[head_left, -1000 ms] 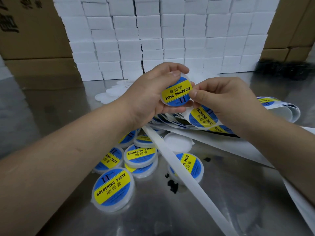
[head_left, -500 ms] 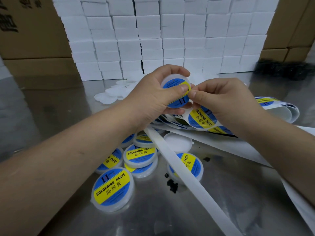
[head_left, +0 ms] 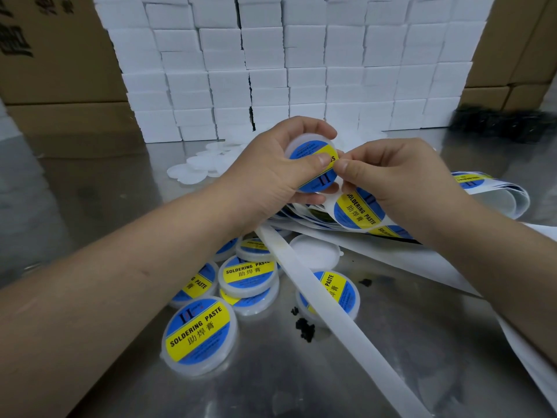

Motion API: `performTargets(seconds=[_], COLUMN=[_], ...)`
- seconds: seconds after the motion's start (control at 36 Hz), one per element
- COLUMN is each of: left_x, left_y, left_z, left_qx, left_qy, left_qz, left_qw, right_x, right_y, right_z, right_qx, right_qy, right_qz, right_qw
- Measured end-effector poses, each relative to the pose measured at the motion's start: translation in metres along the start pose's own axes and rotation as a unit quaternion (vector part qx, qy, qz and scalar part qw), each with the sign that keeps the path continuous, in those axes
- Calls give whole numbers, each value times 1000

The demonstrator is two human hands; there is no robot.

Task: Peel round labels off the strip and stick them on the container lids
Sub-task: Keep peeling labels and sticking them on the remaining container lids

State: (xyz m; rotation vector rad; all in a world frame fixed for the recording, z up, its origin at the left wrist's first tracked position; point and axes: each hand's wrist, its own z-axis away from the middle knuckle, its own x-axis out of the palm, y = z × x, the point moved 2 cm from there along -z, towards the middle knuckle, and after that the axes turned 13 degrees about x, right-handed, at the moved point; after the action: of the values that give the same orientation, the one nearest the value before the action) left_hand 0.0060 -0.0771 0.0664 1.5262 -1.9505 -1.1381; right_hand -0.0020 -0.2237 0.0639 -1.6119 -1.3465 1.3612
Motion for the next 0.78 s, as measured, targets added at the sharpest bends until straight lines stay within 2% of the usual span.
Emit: performTargets(seconds=[0.78], left_x=[2], left_y=[2], left_z=[2], left_qx=[-8], left_qy=[-1], left_qz=[-34], left_qw=[999], right_x=[-1], right_y=[1], right_z=[1], right_qx=[11], right_qy=[18], right_qz=[30], right_qw=[999])
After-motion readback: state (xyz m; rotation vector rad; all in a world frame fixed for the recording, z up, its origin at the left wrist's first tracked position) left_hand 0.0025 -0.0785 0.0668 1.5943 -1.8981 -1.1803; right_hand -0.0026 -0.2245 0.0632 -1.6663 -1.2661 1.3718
